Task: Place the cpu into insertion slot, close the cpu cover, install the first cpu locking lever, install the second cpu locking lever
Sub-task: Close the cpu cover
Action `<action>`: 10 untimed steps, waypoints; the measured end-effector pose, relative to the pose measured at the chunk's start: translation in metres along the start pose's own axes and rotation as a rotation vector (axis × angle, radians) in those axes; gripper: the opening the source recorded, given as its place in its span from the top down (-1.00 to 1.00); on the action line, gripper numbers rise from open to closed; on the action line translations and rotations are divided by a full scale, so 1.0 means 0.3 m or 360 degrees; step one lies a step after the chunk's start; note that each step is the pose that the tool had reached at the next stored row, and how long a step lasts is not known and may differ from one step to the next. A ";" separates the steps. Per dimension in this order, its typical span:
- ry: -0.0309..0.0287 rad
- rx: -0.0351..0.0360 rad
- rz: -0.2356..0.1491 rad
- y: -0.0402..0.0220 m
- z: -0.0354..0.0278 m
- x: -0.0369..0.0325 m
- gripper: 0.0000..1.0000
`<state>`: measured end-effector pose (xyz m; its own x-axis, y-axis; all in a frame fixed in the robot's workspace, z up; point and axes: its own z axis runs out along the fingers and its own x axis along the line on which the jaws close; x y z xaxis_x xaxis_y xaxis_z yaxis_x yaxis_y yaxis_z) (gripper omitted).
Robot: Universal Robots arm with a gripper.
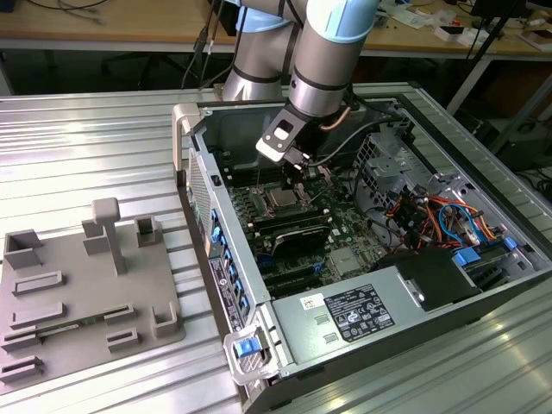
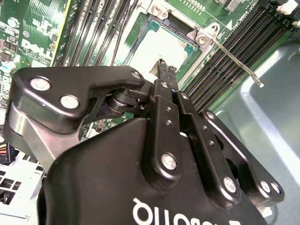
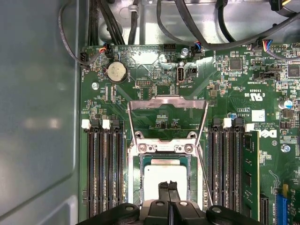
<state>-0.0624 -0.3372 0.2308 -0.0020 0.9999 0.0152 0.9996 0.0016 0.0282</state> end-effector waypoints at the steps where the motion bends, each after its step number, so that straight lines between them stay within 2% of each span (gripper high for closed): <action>1: 0.00002 0.0000 0.0000 0.000 0.000 0.000 0.79; 5: -0.00001 0.0000 0.0000 0.000 -0.002 0.000 0.79; 10: 0.00006 0.0000 0.0000 0.001 -0.014 0.000 0.79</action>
<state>-0.0623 -0.3372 0.2350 -0.0020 0.9999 0.0156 0.9996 0.0016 0.0282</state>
